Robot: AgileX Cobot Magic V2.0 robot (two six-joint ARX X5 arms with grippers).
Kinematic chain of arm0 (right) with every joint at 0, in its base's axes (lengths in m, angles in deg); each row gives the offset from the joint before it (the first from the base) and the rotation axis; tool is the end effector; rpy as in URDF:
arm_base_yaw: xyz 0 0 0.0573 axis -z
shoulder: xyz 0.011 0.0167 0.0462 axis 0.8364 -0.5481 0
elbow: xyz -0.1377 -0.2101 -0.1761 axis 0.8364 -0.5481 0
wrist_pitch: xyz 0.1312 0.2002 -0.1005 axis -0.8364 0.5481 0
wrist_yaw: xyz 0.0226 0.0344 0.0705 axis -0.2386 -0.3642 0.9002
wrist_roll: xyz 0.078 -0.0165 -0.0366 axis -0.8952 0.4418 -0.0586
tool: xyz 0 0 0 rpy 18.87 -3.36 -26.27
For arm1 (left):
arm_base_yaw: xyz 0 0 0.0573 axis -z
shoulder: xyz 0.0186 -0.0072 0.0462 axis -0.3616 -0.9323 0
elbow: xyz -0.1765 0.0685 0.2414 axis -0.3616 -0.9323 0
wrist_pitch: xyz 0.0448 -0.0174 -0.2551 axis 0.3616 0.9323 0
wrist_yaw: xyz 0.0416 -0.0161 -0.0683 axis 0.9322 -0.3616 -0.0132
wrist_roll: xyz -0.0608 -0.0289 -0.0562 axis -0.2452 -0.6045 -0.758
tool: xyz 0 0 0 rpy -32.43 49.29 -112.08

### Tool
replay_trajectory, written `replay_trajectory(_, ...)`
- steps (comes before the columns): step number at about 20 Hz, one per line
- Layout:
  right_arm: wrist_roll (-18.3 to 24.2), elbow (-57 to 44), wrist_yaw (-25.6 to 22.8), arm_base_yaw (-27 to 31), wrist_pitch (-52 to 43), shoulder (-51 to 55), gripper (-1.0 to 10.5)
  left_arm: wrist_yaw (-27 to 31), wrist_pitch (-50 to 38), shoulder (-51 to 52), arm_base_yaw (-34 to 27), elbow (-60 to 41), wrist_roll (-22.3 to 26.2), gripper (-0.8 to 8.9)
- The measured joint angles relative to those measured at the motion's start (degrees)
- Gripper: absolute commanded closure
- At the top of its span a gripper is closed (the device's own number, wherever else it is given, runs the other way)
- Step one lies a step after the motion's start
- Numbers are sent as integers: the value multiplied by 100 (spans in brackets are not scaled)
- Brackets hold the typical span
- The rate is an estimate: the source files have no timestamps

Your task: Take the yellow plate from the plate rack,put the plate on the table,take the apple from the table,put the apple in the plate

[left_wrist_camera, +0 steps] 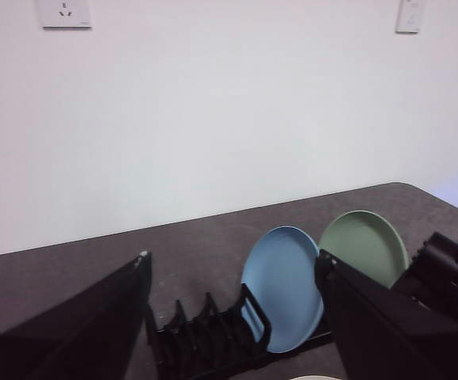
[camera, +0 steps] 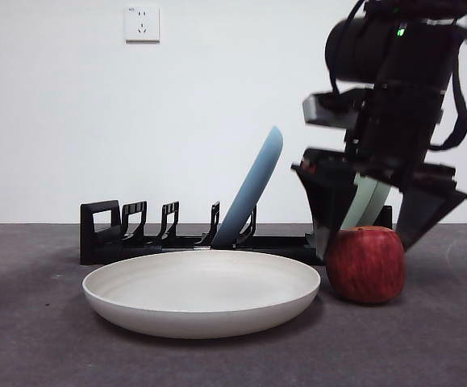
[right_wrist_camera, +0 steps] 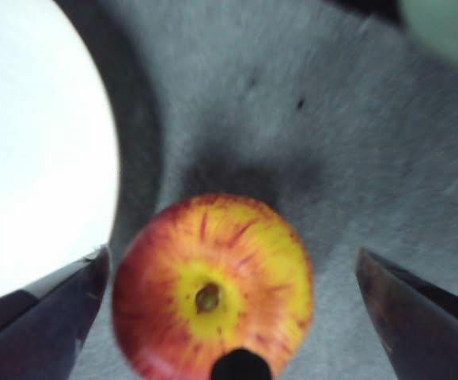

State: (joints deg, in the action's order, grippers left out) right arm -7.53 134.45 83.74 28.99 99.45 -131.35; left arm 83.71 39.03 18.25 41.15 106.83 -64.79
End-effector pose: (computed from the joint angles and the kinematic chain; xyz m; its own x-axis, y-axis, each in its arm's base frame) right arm 0.3050 0.1628 0.1865 0.2828 0.1780 -0.9425 -0.4618 0.8865 0.0288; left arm 0.0768 -0.0363 0.4494 0.9424 -0.3291 -0.0601 0.3265 0.9439 -0.0496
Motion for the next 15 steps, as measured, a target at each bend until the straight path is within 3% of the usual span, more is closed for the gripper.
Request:
replay_trajectory(1,0,0,0,0,-37,-87,394,20,55,0,0,0,0,468)
replay_trajectory(2,0,0,0,0,-72,-160,479,33,101,0,0,0,0,468)
replay_trajectory(5,0,0,2,0,-101,-199,976,81,240,0,0,0,0,468)
replay_trajectory(15,-160,326,0,-85,173,282,955,188,319,-2,0,0,0,468)
